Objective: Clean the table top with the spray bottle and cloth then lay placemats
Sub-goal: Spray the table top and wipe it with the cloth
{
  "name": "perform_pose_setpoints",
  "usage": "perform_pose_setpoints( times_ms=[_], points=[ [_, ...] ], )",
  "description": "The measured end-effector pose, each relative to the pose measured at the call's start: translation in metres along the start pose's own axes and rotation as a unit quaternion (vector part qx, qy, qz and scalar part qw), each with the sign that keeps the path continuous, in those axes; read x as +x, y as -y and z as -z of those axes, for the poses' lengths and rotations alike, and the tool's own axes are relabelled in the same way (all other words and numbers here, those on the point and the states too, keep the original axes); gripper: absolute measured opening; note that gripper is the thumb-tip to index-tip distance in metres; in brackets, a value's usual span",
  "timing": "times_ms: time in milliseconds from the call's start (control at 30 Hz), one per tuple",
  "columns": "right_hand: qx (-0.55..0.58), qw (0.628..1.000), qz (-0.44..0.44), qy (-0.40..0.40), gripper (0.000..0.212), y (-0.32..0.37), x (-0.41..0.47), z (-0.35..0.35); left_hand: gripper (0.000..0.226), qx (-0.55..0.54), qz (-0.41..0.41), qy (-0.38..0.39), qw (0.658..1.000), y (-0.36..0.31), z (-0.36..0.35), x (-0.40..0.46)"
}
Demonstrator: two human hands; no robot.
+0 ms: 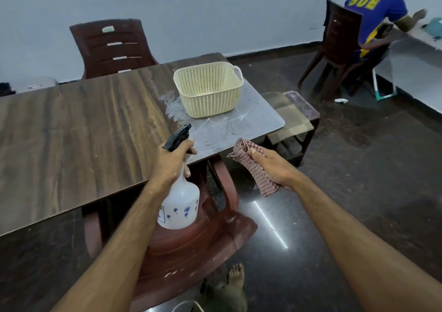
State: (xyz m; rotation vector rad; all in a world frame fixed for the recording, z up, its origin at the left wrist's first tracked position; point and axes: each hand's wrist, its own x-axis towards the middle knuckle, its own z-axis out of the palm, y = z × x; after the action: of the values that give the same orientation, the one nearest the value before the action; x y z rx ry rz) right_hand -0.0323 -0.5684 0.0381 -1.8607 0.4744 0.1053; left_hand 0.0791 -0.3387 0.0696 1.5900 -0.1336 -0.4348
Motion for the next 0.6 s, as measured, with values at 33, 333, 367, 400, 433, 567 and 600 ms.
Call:
perform_pose_setpoints(
  times_ms=[33,333,367,400,433,567,600],
  points=[
    [0.007,1.000,0.001,0.010,0.034,-0.002,0.008,0.005,0.022,-0.002,0.002,-0.007,1.000,0.002,-0.005,0.006],
    [-0.034,0.994,-0.027,0.101,0.036,-0.019,0.104,0.050,0.033,0.015,0.021,-0.100,0.995,0.011,-0.049,0.071],
    [-0.038,0.993,-0.026,0.110,0.037,-0.018,0.112,0.053,0.034,0.014,0.023,-0.104,0.994,0.010,-0.052,0.077],
    [-0.043,0.992,-0.027,0.117,0.036,-0.016,0.121,0.057,0.034,0.011,0.026,-0.108,0.994,0.010,-0.054,0.084],
    [-0.049,0.991,-0.029,0.123,0.034,-0.014,0.129,0.061,0.032,0.007,0.030,-0.112,0.993,0.009,-0.056,0.089],
    [-0.070,0.985,-0.042,0.155,0.026,-0.008,0.160,0.069,0.028,-0.003,0.035,-0.136,0.990,0.002,-0.059,0.106],
    [-0.076,0.983,-0.040,0.160,0.025,-0.006,0.169,0.071,0.030,-0.008,0.035,-0.144,0.989,-0.001,-0.058,0.109]
  ],
)
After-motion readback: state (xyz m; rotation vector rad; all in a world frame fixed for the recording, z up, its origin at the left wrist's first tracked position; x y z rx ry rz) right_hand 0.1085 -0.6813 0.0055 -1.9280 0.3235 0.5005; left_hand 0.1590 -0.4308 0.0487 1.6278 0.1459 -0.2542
